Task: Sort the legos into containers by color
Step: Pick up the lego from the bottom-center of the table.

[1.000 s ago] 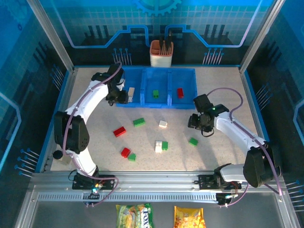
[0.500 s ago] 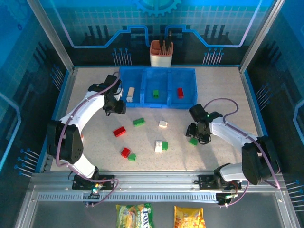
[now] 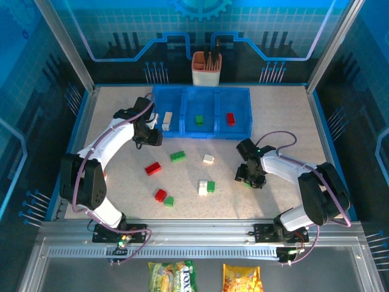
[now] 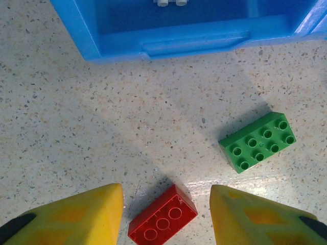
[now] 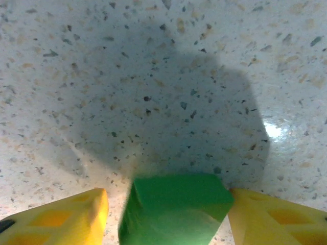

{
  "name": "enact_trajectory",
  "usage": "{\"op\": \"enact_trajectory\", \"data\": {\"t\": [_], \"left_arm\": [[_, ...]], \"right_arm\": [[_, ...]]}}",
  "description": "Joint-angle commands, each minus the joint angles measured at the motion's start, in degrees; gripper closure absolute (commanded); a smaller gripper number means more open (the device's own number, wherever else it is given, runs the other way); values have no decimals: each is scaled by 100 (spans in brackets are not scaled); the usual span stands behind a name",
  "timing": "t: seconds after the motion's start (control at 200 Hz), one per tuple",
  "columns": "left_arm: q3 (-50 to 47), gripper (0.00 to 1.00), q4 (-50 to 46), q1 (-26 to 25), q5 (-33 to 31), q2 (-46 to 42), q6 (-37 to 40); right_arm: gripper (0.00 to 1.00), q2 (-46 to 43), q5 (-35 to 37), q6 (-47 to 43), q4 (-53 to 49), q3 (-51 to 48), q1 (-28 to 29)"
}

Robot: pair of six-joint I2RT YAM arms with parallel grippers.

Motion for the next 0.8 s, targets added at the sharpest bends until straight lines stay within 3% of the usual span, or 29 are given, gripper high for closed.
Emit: {"op": "enact_trajectory", "data": {"t": [0.0, 0.795], "left_arm": [[-73, 51, 38, 62, 79, -90, 102], [-81, 51, 38, 71, 146, -134, 101]], "right_arm": [[36, 128, 106, 105, 14, -40, 87], [49, 282, 402, -86, -272, 398, 289]]}}
